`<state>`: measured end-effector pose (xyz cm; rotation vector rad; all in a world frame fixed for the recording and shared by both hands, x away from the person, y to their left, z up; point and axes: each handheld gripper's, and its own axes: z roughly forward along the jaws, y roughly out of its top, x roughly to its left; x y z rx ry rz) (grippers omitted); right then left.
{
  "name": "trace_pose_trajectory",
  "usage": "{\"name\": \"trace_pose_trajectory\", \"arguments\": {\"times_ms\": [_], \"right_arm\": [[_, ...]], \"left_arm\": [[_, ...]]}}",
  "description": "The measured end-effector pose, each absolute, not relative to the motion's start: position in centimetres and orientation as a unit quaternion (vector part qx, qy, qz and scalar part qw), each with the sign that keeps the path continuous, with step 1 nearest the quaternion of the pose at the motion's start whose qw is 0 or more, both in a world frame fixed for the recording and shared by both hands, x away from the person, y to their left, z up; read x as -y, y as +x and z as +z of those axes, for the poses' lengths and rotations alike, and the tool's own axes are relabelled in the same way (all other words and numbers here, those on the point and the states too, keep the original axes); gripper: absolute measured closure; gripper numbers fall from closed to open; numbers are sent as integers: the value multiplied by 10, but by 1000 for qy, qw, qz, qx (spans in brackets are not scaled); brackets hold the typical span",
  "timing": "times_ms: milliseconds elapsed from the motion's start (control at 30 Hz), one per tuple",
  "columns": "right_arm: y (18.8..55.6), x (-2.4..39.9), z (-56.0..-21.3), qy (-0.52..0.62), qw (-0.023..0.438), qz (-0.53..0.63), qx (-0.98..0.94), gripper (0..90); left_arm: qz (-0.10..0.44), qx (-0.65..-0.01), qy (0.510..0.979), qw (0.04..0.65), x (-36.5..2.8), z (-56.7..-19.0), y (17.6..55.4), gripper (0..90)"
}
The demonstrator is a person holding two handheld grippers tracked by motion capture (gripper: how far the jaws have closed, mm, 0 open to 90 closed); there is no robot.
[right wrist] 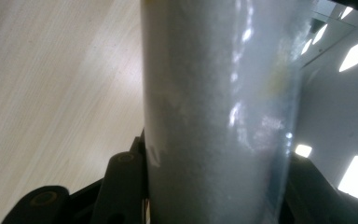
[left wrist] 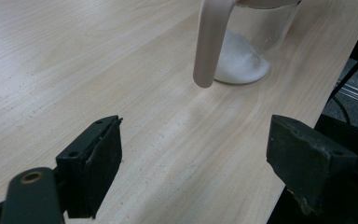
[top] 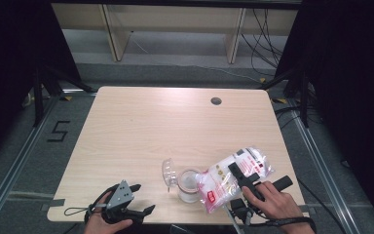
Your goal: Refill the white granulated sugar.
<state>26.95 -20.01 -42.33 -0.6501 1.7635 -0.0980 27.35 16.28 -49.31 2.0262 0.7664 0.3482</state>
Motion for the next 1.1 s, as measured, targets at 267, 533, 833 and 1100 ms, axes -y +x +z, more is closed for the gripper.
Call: {"name": "trace_pose_trajectory", "arguments": {"times_ms": [267,533,833,1100], "right_arm": [[269,200,-424,-279,586,-41,-759,612],[268,201,-423,-271,590,-44,-759,613],[267,200,-424,-269,585,-47,-763,614],[267,199,-423,-267,586,-46,-764,614]], "left_arm": [[141,-311,822,456,-163,-493,274,179],[141,-311,822,456,-163,-493,273,179],[140,-311,821,458,-163,-493,274,179],[143,-305,827,449,-164,-492,274,179]]}}
